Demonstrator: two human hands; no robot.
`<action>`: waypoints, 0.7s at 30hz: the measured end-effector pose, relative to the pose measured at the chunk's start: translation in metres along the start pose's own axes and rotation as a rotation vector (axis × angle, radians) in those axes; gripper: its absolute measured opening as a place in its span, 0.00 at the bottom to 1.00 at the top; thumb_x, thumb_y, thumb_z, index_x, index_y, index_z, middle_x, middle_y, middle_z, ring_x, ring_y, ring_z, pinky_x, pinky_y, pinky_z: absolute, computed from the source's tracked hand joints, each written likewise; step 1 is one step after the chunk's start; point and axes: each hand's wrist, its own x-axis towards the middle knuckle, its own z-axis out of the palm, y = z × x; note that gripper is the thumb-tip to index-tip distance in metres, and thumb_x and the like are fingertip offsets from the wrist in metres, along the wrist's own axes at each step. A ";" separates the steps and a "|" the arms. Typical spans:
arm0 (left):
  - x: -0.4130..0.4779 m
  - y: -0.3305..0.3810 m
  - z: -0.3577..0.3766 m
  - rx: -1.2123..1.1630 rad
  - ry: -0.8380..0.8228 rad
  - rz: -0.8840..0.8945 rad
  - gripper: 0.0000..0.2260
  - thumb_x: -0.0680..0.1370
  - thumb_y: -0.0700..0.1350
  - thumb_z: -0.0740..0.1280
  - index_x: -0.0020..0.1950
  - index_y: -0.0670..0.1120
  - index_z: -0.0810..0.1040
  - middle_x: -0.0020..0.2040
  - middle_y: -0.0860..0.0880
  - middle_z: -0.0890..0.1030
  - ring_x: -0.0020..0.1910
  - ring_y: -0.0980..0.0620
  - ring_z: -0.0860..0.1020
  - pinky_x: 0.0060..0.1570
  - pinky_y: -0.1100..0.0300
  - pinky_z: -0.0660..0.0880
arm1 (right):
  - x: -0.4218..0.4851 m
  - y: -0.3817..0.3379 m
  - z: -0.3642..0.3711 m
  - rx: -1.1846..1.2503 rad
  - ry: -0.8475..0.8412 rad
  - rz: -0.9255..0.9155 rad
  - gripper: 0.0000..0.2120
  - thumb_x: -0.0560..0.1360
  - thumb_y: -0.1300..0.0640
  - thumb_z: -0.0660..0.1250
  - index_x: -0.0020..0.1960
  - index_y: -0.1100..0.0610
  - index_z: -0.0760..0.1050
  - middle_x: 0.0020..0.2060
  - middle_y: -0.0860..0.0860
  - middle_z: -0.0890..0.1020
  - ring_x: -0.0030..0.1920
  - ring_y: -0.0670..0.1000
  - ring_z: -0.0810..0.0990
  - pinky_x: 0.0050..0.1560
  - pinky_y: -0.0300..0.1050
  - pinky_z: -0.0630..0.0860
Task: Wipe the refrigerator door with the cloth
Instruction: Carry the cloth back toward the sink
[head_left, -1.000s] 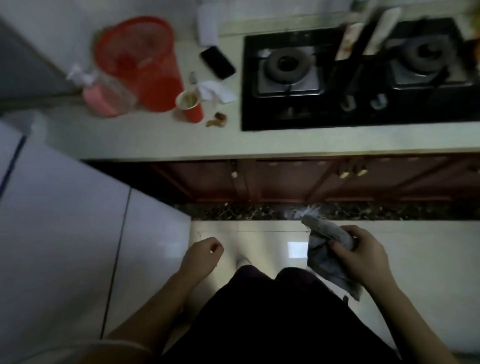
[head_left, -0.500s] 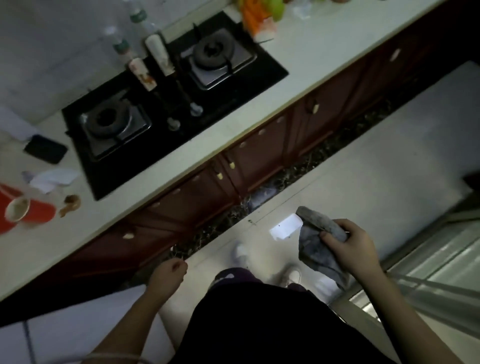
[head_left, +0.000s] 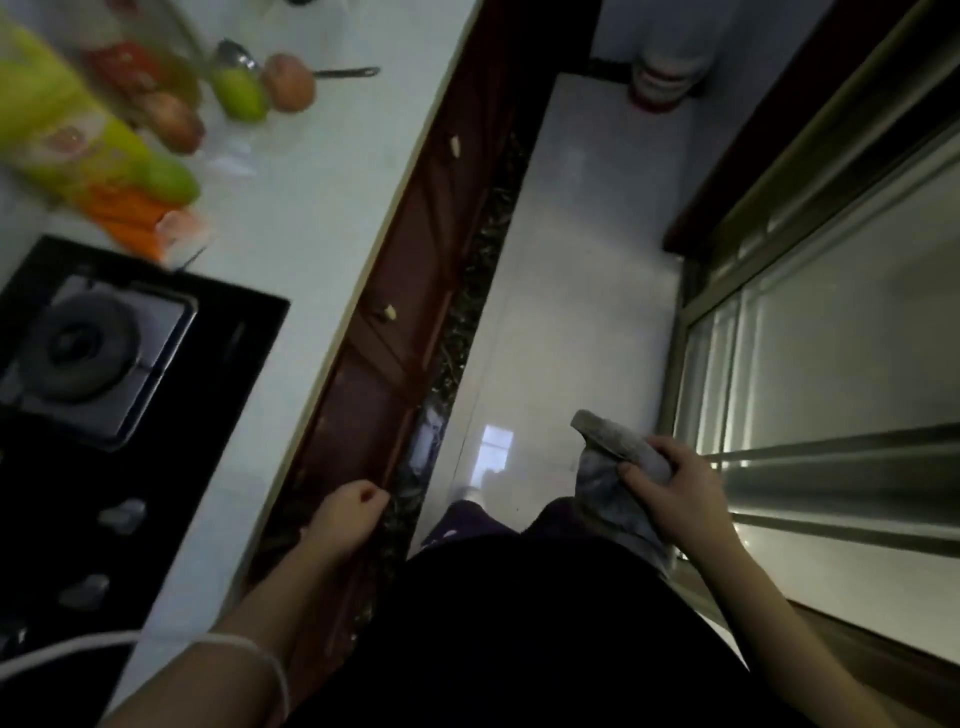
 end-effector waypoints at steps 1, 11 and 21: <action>0.015 0.027 -0.010 0.040 -0.018 0.045 0.11 0.81 0.51 0.64 0.44 0.46 0.80 0.43 0.47 0.84 0.46 0.46 0.82 0.50 0.52 0.76 | 0.003 -0.002 -0.004 0.015 0.026 0.010 0.11 0.72 0.56 0.77 0.51 0.48 0.80 0.43 0.44 0.83 0.46 0.50 0.81 0.49 0.46 0.75; 0.118 0.230 -0.052 0.220 -0.075 0.245 0.08 0.81 0.51 0.64 0.50 0.52 0.82 0.44 0.52 0.84 0.45 0.51 0.82 0.50 0.55 0.77 | 0.123 -0.016 -0.042 0.130 0.138 0.152 0.12 0.72 0.56 0.77 0.49 0.45 0.78 0.40 0.43 0.83 0.44 0.51 0.83 0.51 0.55 0.82; 0.176 0.295 -0.087 0.116 0.091 0.068 0.09 0.80 0.52 0.66 0.44 0.50 0.82 0.44 0.51 0.85 0.46 0.51 0.82 0.51 0.54 0.78 | 0.322 -0.090 -0.104 0.101 -0.056 -0.023 0.11 0.72 0.55 0.77 0.52 0.49 0.80 0.42 0.44 0.84 0.44 0.45 0.83 0.44 0.41 0.76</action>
